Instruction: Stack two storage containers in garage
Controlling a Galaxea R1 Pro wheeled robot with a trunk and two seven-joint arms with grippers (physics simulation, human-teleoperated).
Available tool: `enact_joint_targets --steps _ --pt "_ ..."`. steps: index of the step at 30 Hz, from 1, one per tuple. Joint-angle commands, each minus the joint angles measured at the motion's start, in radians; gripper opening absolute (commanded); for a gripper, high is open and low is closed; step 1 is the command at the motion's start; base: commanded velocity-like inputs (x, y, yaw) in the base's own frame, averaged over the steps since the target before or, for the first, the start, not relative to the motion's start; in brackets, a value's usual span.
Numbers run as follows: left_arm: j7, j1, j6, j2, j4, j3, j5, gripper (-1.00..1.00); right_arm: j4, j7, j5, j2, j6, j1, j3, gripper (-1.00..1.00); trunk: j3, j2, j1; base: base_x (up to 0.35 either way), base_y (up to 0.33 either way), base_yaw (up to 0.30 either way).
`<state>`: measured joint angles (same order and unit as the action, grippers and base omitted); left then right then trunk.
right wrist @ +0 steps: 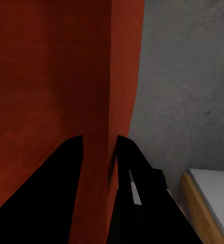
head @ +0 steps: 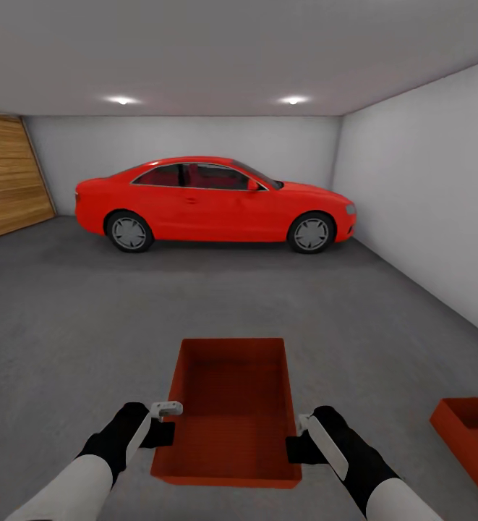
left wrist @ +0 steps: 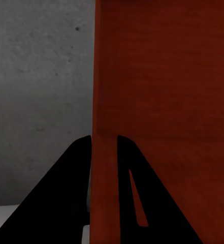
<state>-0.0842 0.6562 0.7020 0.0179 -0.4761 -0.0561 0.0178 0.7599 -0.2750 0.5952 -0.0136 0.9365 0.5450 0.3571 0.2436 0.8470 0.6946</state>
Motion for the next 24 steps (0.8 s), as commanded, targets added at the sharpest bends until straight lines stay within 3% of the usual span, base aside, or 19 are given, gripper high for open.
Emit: enact_joint_targets --steps 1,24 --pt "-0.011 0.000 0.005 0.002 0.001 -0.011 0.008 -1.00 0.002 -0.004 0.011 0.000 -0.001 0.001 0.003 -1.00 0.001 0.001 0.001 0.316 0.000 0.000" --pt "-0.011 0.000 0.005 0.002 0.001 -0.012 0.008 -1.00 0.002 -0.005 0.011 0.001 -0.001 0.001 0.003 -1.00 0.001 0.001 0.001 0.316 0.000 0.000"
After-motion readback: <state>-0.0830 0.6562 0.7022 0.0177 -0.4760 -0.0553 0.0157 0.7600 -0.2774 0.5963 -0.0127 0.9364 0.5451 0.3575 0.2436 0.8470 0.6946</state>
